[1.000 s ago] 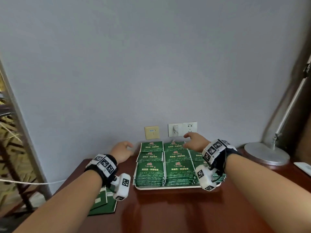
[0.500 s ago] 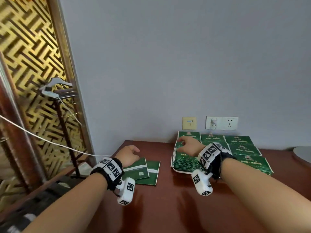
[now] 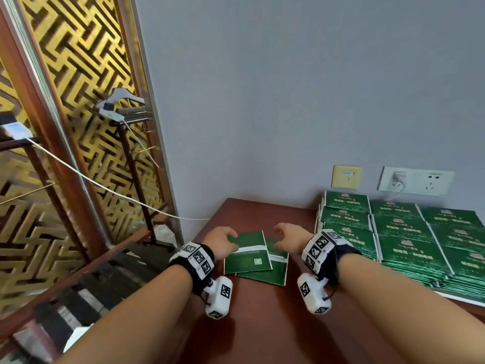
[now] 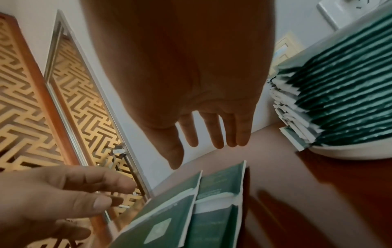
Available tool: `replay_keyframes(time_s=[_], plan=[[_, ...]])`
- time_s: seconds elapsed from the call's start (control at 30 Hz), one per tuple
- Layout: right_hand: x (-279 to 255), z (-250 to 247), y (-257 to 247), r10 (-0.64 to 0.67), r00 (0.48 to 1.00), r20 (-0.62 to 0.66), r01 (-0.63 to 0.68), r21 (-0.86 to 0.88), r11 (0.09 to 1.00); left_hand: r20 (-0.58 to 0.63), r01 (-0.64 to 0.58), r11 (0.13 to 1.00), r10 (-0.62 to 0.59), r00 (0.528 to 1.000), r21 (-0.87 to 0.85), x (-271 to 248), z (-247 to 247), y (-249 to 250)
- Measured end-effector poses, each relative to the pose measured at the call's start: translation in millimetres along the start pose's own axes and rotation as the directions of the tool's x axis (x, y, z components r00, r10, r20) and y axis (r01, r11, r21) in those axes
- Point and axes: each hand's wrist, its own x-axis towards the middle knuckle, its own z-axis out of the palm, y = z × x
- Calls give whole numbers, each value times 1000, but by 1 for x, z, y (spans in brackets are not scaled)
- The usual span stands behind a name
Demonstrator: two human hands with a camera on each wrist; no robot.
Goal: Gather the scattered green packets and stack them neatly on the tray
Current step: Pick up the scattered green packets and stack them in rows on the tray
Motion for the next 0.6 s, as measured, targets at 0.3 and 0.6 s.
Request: replay_keyframes(time_s=[0.3, 0.6], plan=[[35, 17, 7, 36, 997, 66, -28, -114, 993, 46, 28, 999, -30, 998, 34, 38, 18, 1], [51, 25, 17, 56, 998, 40, -47, -196, 980, 52, 64, 983, -74, 996, 172, 51, 29, 4]])
